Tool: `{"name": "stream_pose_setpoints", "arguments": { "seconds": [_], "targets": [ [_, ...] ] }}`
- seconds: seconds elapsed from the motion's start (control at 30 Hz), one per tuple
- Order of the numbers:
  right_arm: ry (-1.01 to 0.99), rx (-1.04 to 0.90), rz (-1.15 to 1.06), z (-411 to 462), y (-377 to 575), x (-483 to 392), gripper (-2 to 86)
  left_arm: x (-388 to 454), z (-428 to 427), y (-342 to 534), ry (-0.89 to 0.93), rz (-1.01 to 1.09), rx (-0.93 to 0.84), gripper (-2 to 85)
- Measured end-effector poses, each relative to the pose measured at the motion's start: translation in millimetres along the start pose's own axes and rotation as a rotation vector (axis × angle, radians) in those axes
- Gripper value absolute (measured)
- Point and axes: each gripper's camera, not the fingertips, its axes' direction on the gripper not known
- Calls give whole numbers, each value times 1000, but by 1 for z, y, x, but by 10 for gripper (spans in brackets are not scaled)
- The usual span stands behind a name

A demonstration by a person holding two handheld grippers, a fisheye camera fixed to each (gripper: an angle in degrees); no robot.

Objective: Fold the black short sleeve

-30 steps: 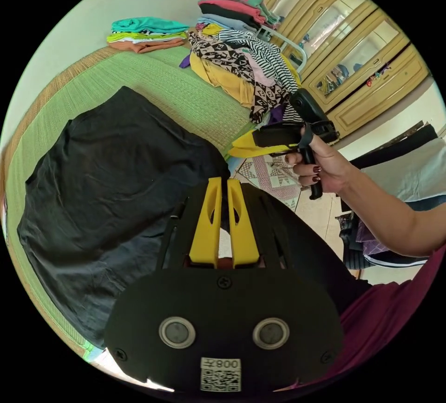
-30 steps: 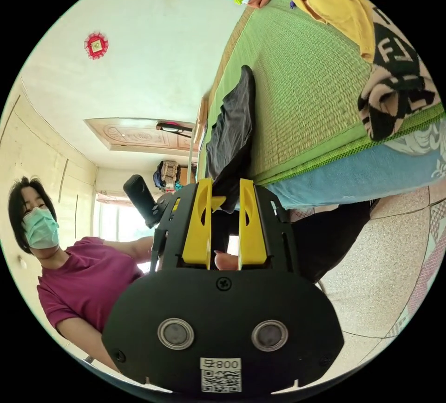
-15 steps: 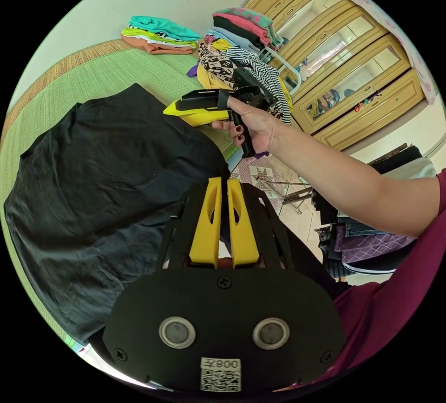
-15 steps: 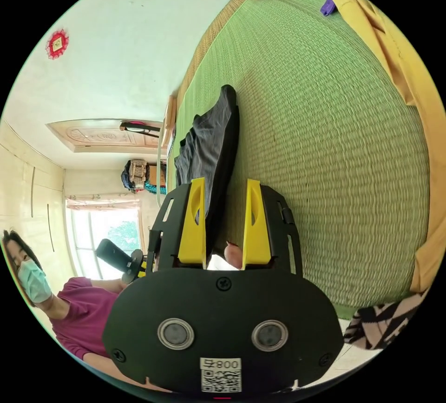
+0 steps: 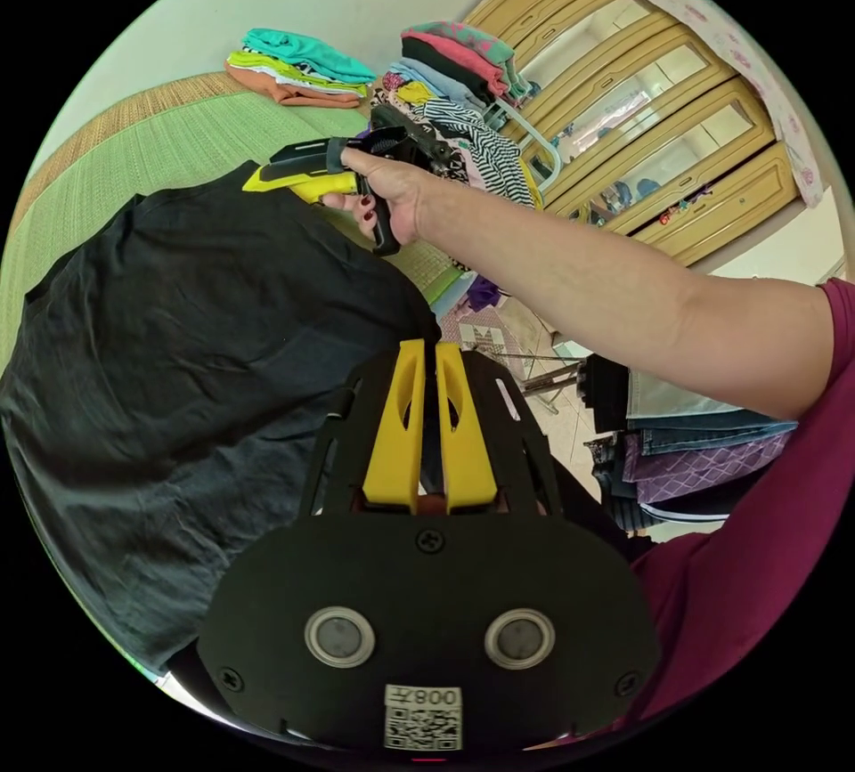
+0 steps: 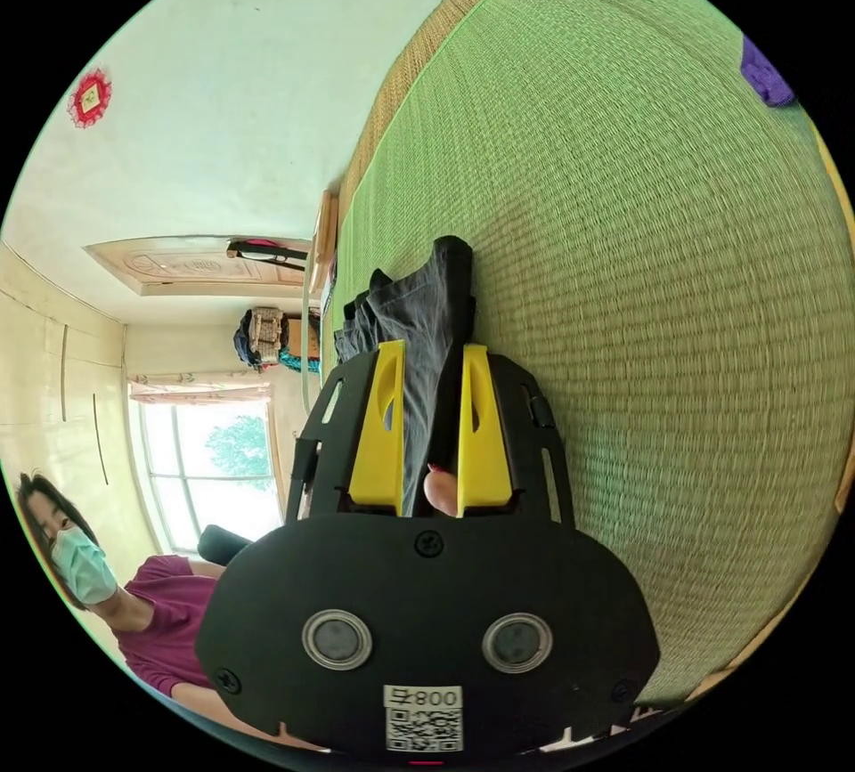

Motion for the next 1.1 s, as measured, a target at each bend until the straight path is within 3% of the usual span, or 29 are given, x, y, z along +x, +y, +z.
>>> {"name": "stream_pose_setpoints", "arguments": {
  "seconds": [0.3,0.57,1.1],
  "targets": [
    [41,-48,-6,26,-25,-12,34,-9,-31,12,31,-17,52,20],
    [126,-78,-19,36,-38,-52,20,-50,-97,61,164,-177,226,19],
    [169,-48,-11,65,-40,-65,18,-70,-139,108,272,-222,218,18]
  ]
}}
